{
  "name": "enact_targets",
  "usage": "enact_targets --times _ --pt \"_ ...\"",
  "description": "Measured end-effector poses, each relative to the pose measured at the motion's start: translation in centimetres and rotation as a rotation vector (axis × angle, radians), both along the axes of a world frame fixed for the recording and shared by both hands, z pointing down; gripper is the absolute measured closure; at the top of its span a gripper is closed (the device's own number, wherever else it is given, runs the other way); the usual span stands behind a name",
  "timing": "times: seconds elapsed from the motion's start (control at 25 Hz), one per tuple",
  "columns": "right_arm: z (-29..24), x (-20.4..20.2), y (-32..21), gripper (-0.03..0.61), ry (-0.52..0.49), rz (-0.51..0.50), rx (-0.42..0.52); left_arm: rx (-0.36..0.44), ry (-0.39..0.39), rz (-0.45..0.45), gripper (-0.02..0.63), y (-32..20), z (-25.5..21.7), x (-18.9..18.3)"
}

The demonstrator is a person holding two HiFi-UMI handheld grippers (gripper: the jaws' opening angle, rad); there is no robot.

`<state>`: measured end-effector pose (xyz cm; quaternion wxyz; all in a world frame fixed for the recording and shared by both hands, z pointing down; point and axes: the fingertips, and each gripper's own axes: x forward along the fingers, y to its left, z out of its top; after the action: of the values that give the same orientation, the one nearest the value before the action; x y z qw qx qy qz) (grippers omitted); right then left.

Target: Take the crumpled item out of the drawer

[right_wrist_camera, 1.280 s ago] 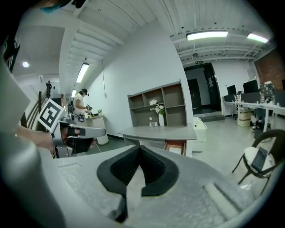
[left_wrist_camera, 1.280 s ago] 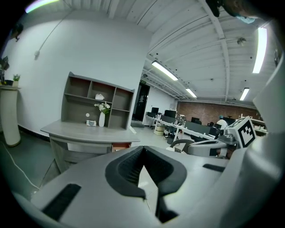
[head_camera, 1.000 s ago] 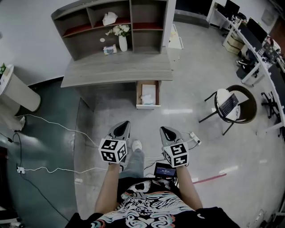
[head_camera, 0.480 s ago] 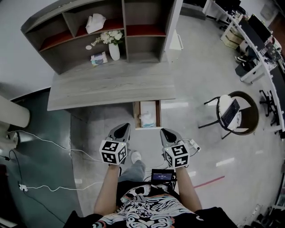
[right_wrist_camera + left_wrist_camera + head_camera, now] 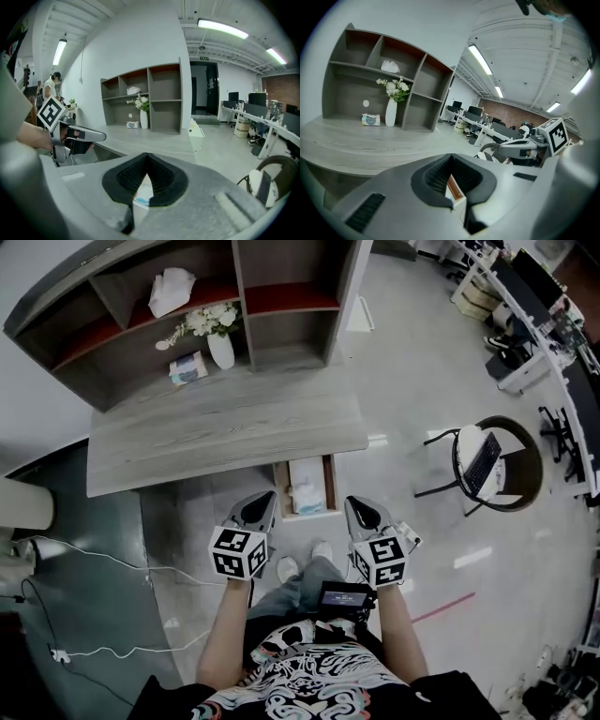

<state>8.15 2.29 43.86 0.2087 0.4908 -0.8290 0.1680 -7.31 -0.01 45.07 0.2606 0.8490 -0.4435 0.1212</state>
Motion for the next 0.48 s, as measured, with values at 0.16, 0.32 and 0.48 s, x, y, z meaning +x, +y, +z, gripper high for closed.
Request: enact_targets --times 0.16,0.32,0.48 --pt "0.0 -0.3 -0.4 0.574 0.003 -0.018 0.012 0.009 0.008 -0.001 0.611 -0.9 -0.5 0.1" --pt "1.5 -1.2 -0.3 0.574 0.042 -0.066 -0.004 0.009 0.003 -0.006 0.611 -1.2 -0.3 -0.1" --pt "2.4 -1.9 -1.0 0.574 0.053 -0.098 -0.016 0.011 0.005 0.005 0.611 -2.0 -0.3 -0.2"
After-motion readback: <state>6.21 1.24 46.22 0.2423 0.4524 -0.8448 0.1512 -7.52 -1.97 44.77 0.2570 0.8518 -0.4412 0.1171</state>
